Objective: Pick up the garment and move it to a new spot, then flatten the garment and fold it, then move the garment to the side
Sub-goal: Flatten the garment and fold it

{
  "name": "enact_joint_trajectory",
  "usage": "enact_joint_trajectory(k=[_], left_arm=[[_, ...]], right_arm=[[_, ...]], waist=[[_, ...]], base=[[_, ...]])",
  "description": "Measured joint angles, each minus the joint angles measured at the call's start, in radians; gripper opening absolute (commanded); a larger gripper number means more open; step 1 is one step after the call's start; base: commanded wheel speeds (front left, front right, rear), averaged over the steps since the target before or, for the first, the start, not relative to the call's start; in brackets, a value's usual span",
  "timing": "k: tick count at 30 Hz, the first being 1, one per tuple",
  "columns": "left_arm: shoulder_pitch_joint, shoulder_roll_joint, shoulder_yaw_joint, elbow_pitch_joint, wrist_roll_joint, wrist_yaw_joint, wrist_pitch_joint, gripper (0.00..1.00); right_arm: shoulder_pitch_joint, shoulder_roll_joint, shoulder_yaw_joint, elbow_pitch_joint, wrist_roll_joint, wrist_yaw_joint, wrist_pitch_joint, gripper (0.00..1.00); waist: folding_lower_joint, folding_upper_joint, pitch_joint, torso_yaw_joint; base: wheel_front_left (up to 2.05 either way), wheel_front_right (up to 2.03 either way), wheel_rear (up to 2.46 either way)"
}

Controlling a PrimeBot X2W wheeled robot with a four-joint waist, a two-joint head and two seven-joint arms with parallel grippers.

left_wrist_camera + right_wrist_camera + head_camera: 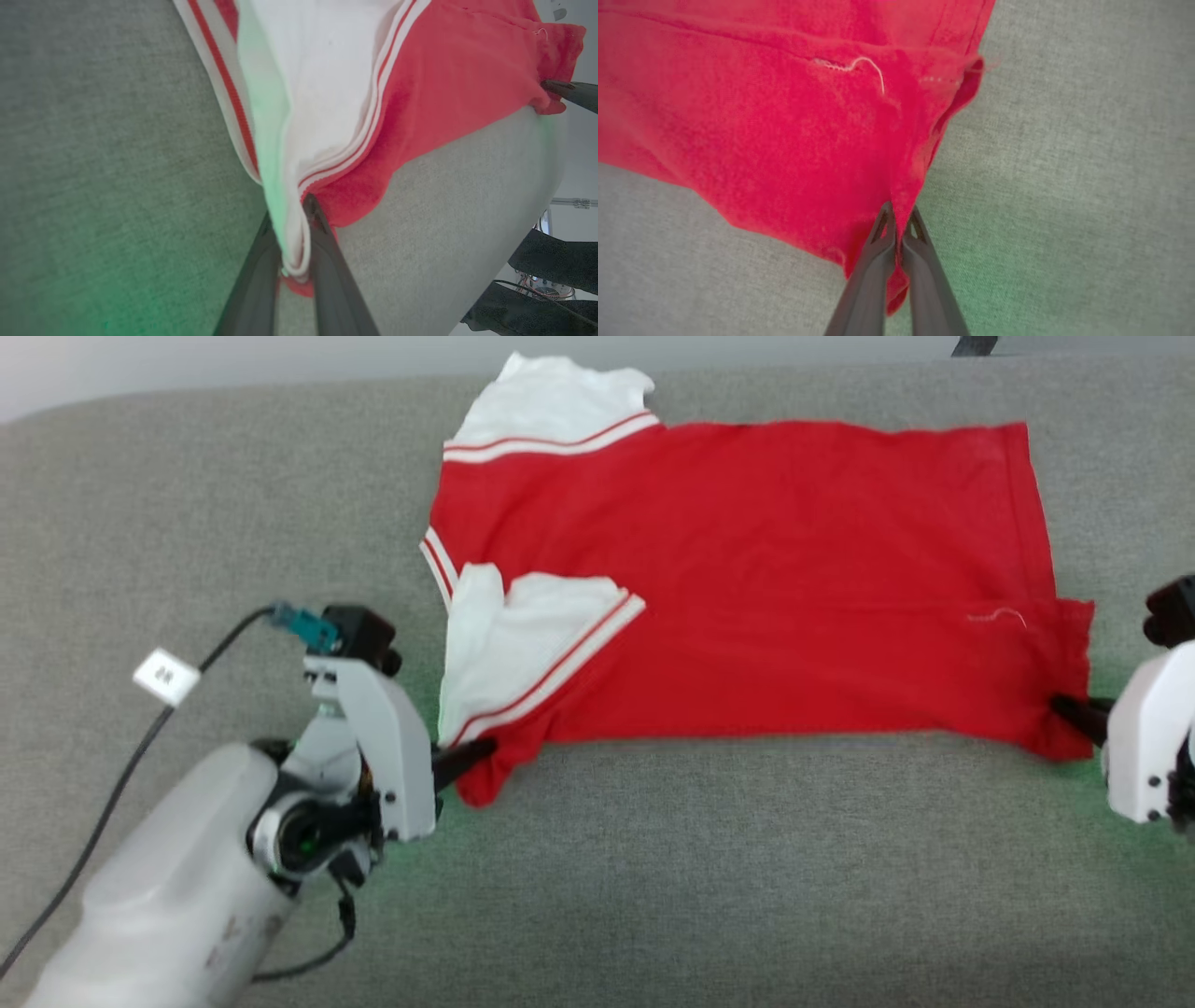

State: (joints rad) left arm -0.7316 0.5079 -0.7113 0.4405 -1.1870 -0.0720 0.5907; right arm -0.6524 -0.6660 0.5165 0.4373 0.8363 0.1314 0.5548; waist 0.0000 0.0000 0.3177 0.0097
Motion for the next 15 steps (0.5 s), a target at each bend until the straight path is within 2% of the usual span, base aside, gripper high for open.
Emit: enact_joint_trajectory(k=[5, 12, 15], left_arm=[[0.101, 0.049, 0.013, -0.127, -0.01, 0.029, -0.031, 0.0], [0.269, 0.126, 0.034, -0.346, -0.021, 0.113, -0.083, 0.0], [0.35, 0.153, 0.054, -0.432, -0.029, 0.155, -0.127, 0.0]], right_arm=[[0.075, -0.049, -0.012, -0.054, 0.027, 0.0, -0.006, 0.0], [0.214, -0.114, -0.057, -0.182, 0.078, 0.0, 0.005, 0.0], [0.266, -0.12, -0.077, -0.222, 0.086, 0.0, 0.007, 0.0]], waist=[[0.0, 0.0, -0.022, 0.0], [0.0, 0.0, -0.032, -0.011], [0.0, 0.0, -0.032, -0.021]], base=[[0.0, 0.0, 0.0], [0.0, 0.0, 0.0], [0.0, 0.0, 0.0]])
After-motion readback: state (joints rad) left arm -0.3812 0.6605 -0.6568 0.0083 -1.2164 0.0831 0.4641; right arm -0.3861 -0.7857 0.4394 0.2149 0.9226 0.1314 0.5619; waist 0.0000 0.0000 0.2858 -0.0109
